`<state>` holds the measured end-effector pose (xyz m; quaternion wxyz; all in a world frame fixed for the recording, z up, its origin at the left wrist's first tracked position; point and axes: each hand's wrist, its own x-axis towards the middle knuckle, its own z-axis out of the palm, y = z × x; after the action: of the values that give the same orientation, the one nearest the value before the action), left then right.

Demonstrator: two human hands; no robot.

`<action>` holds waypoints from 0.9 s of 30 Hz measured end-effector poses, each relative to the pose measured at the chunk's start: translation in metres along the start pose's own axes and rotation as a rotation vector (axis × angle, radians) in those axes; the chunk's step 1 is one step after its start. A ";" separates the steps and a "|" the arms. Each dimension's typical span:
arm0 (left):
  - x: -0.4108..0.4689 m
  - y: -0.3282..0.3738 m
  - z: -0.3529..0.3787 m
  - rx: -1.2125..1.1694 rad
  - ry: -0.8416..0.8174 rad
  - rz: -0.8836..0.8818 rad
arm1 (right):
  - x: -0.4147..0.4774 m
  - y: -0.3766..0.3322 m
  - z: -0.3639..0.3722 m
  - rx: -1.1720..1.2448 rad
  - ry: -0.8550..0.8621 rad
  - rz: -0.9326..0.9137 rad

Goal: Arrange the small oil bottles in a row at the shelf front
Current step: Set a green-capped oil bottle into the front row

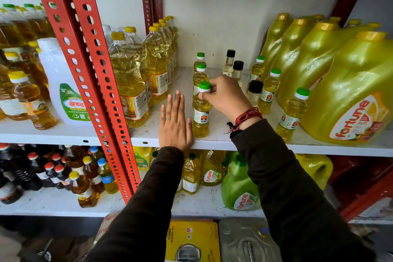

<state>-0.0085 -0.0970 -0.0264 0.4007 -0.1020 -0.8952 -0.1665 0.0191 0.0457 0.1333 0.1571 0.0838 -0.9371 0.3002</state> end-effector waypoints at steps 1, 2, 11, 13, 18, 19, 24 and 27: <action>0.000 0.000 0.000 0.000 0.000 0.001 | -0.001 0.000 -0.001 0.001 0.000 0.000; 0.000 0.001 0.000 0.001 0.000 0.001 | -0.002 0.000 -0.001 0.000 0.001 -0.001; 0.000 0.000 0.001 0.009 -0.008 0.003 | -0.008 0.000 -0.001 0.014 0.019 -0.002; 0.000 0.000 0.001 0.010 -0.012 0.002 | -0.010 0.001 -0.002 0.032 0.034 -0.005; 0.000 0.001 0.000 0.017 -0.008 -0.003 | -0.013 0.003 -0.002 0.074 0.058 0.003; 0.001 0.002 -0.001 0.010 -0.015 -0.007 | -0.014 0.003 -0.001 0.078 0.058 0.006; 0.001 0.004 -0.008 -0.011 -0.044 -0.026 | -0.017 0.002 -0.002 0.114 0.063 0.017; 0.002 0.008 -0.014 -0.039 -0.052 -0.025 | -0.020 0.003 -0.005 0.123 0.079 -0.004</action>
<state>0.0021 -0.0947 -0.0145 0.3733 -0.1029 -0.9030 -0.1863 0.0380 0.0517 0.1287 0.1890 0.0832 -0.9097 0.3602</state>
